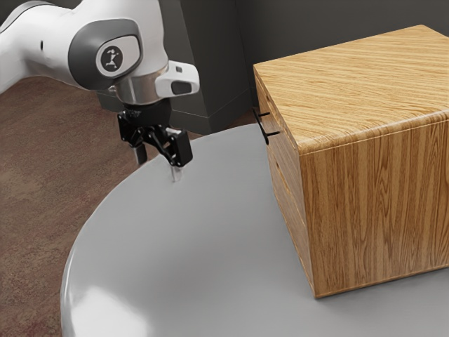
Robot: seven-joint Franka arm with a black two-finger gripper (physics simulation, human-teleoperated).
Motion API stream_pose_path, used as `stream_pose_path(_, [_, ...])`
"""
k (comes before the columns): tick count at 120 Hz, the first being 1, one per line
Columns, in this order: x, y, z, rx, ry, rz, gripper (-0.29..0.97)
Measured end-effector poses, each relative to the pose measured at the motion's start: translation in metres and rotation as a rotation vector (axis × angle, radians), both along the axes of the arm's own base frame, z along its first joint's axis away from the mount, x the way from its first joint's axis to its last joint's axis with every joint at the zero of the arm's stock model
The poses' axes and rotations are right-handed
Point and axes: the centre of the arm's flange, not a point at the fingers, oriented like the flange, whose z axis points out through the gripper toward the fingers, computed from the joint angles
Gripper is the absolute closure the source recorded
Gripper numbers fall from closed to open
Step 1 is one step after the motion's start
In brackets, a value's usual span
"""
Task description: Pull the drawer handle with one arm to open the drawer
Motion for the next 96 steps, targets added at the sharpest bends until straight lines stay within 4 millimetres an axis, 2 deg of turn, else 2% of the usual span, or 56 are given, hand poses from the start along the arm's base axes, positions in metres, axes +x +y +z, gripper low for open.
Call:
stream_pose_path(26, [0.002, 0.000, 0.002, 0.001, -0.017, -0.007, 0.00])
stream_pose_path(30, [-0.001, -0.001, 0.007, 0.001, -0.027, -0.008, 0.00])
stream_pose_path(32, [-0.004, -0.001, 0.014, 0.000, -0.041, -0.010, 0.00])
stream_pose_path(37, [-0.022, -0.003, 0.053, -0.002, -0.117, -0.017, 0.00])
stream_pose_path(42, [-0.040, -0.004, 0.083, -0.011, -0.177, -0.023, 0.00])
stream_pose_path(46, [-0.048, -0.006, 0.095, -0.035, -0.205, -0.026, 0.00])
stream_pose_path(51, [-0.053, 0.000, 0.102, -0.073, -0.223, -0.014, 0.00])
stream_pose_path(62, [-0.055, 0.046, 0.101, -0.123, -0.245, 0.096, 0.00])
stream_pose_path(70, [-0.044, 0.074, 0.087, -0.155, -0.248, 0.168, 0.00])
stream_pose_path(80, [-0.029, 0.096, 0.070, -0.184, -0.256, 0.233, 0.00])
stream_pose_path(96, [-0.024, 0.123, 0.064, -0.206, -0.295, 0.323, 0.00])
